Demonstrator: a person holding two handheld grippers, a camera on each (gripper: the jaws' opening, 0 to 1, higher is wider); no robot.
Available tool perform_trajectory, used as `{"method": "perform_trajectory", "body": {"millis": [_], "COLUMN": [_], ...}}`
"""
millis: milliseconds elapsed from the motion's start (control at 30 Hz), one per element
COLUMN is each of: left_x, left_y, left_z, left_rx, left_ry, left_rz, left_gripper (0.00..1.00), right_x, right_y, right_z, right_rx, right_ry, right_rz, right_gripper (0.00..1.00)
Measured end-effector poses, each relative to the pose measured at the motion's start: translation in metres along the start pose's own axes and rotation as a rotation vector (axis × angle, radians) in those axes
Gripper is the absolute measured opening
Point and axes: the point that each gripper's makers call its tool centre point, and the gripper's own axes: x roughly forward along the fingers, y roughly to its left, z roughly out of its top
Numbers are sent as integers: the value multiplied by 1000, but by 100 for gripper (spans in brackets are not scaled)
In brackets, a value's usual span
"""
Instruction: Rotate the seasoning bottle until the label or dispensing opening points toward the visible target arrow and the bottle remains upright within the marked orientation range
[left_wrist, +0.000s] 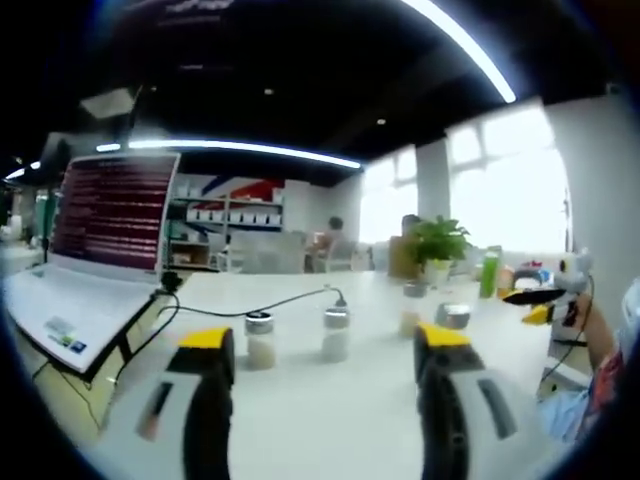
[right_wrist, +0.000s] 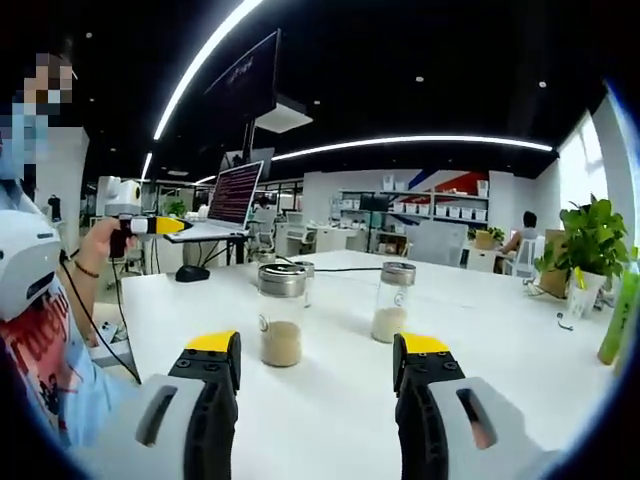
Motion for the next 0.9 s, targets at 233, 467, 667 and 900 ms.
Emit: {"method": "perform_trajectory", "body": {"millis": [233, 467, 667, 900], "left_x": [0, -12, -17, -19], "left_y": [3, 19, 29, 35], "left_z": [4, 10, 10, 13], "left_rx": [28, 38, 55, 44], "left_ry": [-35, -54, -52, -63], "left_rz": [8, 61, 94, 118], "left_gripper": [77, 77, 77, 87], "right_x": [2, 5, -1, -3], "right_y": [3, 5, -10, -27], "right_z": [5, 1, 9, 14], "right_rx": [68, 41, 106, 95], "right_ry": [-34, 9, -47, -56], "right_rz": [1, -14, -94, -144], "right_gripper": [63, 63, 62, 63]}}
